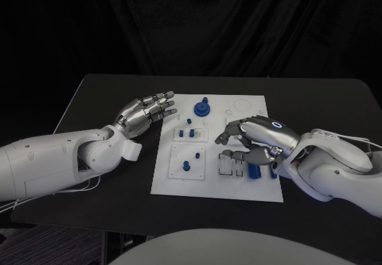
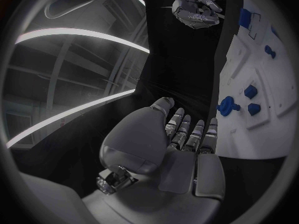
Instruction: Assemble the parts on the task board
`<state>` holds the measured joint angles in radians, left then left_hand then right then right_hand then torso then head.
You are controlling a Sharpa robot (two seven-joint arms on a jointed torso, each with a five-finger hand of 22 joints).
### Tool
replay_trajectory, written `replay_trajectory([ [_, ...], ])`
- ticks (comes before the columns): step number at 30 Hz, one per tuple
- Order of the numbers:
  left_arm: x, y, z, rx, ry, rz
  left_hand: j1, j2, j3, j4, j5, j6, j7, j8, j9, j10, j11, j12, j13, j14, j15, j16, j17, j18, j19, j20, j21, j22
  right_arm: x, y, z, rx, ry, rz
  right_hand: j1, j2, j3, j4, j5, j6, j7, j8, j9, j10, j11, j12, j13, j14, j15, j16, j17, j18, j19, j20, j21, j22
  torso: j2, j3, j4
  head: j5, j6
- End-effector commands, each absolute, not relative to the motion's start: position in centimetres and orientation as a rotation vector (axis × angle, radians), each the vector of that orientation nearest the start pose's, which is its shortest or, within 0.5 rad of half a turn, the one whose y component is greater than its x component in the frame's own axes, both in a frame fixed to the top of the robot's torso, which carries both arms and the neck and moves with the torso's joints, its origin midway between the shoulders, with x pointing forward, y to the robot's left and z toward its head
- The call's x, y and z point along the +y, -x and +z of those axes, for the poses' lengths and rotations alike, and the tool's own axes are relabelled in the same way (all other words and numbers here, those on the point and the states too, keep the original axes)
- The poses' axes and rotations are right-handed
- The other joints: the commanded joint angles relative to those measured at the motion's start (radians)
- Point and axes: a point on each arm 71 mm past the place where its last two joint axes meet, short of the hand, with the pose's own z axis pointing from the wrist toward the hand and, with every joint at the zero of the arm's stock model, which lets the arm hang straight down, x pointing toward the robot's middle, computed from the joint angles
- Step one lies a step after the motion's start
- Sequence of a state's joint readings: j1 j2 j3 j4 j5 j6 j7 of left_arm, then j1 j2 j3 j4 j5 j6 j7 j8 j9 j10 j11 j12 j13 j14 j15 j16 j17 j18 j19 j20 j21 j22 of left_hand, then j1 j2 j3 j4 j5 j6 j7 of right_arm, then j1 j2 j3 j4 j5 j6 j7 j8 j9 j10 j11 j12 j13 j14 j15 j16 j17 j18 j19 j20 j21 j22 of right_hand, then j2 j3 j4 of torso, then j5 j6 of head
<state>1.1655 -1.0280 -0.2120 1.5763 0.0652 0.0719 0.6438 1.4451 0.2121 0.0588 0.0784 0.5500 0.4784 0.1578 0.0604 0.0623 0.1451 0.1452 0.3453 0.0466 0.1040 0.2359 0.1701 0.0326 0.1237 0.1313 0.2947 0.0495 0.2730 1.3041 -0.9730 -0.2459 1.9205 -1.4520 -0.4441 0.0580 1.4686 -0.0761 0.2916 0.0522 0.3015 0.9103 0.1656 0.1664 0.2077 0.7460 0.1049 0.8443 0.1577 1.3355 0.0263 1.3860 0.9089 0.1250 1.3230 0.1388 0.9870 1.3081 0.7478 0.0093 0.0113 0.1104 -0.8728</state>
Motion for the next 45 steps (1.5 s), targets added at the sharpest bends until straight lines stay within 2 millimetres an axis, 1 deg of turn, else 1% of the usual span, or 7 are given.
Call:
replay_trajectory([
  [1, 27.2, -43.3, -22.9, 1.390, 1.161, -1.847, -0.009, -0.004, 0.006, 0.000, 0.006, 0.010, 0.000, 0.006, 0.001, 0.001, 0.007, 0.005, 0.002, 0.003, 0.001, 0.006, 0.002, -0.001, 0.007, -0.002, 0.003, 0.001, -16.3, -38.1, -17.1, 1.678, 0.241, 1.000, -0.021, -0.007, -0.006, 0.019, -0.003, 0.003, -0.010, 0.023, 0.011, -0.005, -0.014, 0.100, 0.060, -0.012, -0.014, -0.016, -0.034, 0.001, -0.013, -0.017, -0.031, 0.093, 0.001, 0.0001, 0.0004, -0.008, 0.000],
  [5, 27.1, -43.2, -22.9, 1.382, 1.179, -1.847, -0.010, -0.005, 0.008, 0.000, 0.007, 0.012, 0.000, 0.006, 0.002, 0.003, 0.007, 0.006, 0.002, 0.004, 0.001, 0.008, 0.002, -0.001, 0.008, -0.002, 0.004, 0.002, -18.9, -38.5, -17.5, 1.755, 0.152, 0.878, -0.038, -0.010, -0.038, 0.047, -0.025, 0.008, -0.033, 0.110, 0.054, -0.043, -0.046, 0.438, 0.279, -0.051, -0.038, -0.063, -0.123, 0.014, -0.049, -0.034, -0.118, 0.068, 0.001, 0.0000, 0.0008, -0.026, 0.000],
  [9, 27.0, -43.2, -22.9, 1.381, 1.185, -1.847, -0.011, -0.005, 0.011, -0.001, 0.008, 0.015, 0.000, 0.007, 0.002, 0.004, 0.007, 0.009, 0.002, 0.005, 0.001, 0.010, 0.002, -0.002, 0.009, -0.002, 0.004, 0.002, -20.7, -38.7, -18.1, 1.828, 0.105, 0.723, -0.123, -0.011, -0.097, 0.119, -0.051, -0.034, -0.049, 0.212, 0.110, 0.352, -0.056, 0.694, 0.891, -0.040, -0.043, -0.034, -0.048, 0.018, -0.067, -0.040, -0.157, 0.063, 0.002, 0.0001, 0.0006, -0.046, 0.000],
  [17, 26.9, -43.3, -22.9, 1.384, 1.188, -1.851, -0.011, -0.004, 0.015, -0.001, 0.010, 0.016, 0.001, 0.008, 0.002, 0.005, 0.008, 0.010, 0.002, 0.006, 0.001, 0.011, 0.002, -0.002, 0.010, -0.002, 0.004, 0.002, -22.4, -38.5, -19.5, 1.929, 0.084, 0.498, -0.279, 0.010, -0.162, 0.236, -0.053, -0.079, -0.081, 0.416, 0.229, 0.816, -0.089, 0.727, 1.404, 0.130, -0.067, 0.104, 0.342, -0.029, 0.077, -0.073, 0.118, 0.139, 0.003, -0.0015, 0.0013, -0.065, 0.000],
  [26, 26.8, -43.4, -23.0, 1.389, 1.189, -1.854, -0.012, -0.002, 0.021, 0.000, 0.012, 0.017, 0.001, 0.008, 0.002, 0.006, 0.008, 0.010, 0.002, 0.006, 0.002, 0.012, 0.002, -0.003, 0.010, -0.002, 0.004, 0.001, -22.7, -38.2, -20.9, 1.975, 0.078, 0.379, -0.395, 0.011, -0.184, 0.241, -0.099, -0.108, -0.096, 0.517, 0.289, 0.825, -0.103, 0.727, 1.413, 0.147, -0.086, 0.102, 0.373, -0.034, 0.093, -0.088, 0.148, 0.143, 0.002, 0.0002, 0.0011, -0.070, 0.000],
  [32, 26.8, -43.5, -23.0, 1.392, 1.189, -1.860, -0.013, -0.001, 0.024, 0.001, 0.013, 0.015, 0.001, 0.007, 0.002, 0.005, 0.008, 0.009, 0.002, 0.006, 0.003, 0.012, 0.002, -0.003, 0.010, -0.002, 0.004, 0.000, -22.4, -38.0, -21.6, 1.972, 0.095, 0.355, -0.536, 0.027, -0.248, 0.242, -0.175, -0.101, -0.124, 0.637, 0.379, 0.825, -0.129, 0.727, 1.413, 0.158, -0.108, 0.096, 0.387, -0.035, 0.103, -0.108, 0.158, 0.144, 0.002, 0.0014, 0.0020, -0.074, 0.000],
  [45, 26.8, -43.5, -23.2, 1.401, 1.194, -1.862, -0.013, 0.001, 0.029, 0.001, 0.014, 0.014, 0.002, 0.007, 0.002, 0.005, 0.009, 0.009, 0.001, 0.005, 0.004, 0.013, 0.002, -0.004, 0.010, -0.002, 0.004, 0.000, -21.8, -38.1, -22.1, 1.985, 0.125, 0.321, -0.555, 0.043, -0.275, 0.242, -0.140, -0.096, -0.133, 0.666, 0.407, 0.825, -0.138, 0.727, 1.413, 0.158, -0.115, 0.088, 0.382, -0.034, 0.103, -0.115, 0.151, 0.142, 0.001, 0.0018, 0.0005, -0.072, 0.000],
])
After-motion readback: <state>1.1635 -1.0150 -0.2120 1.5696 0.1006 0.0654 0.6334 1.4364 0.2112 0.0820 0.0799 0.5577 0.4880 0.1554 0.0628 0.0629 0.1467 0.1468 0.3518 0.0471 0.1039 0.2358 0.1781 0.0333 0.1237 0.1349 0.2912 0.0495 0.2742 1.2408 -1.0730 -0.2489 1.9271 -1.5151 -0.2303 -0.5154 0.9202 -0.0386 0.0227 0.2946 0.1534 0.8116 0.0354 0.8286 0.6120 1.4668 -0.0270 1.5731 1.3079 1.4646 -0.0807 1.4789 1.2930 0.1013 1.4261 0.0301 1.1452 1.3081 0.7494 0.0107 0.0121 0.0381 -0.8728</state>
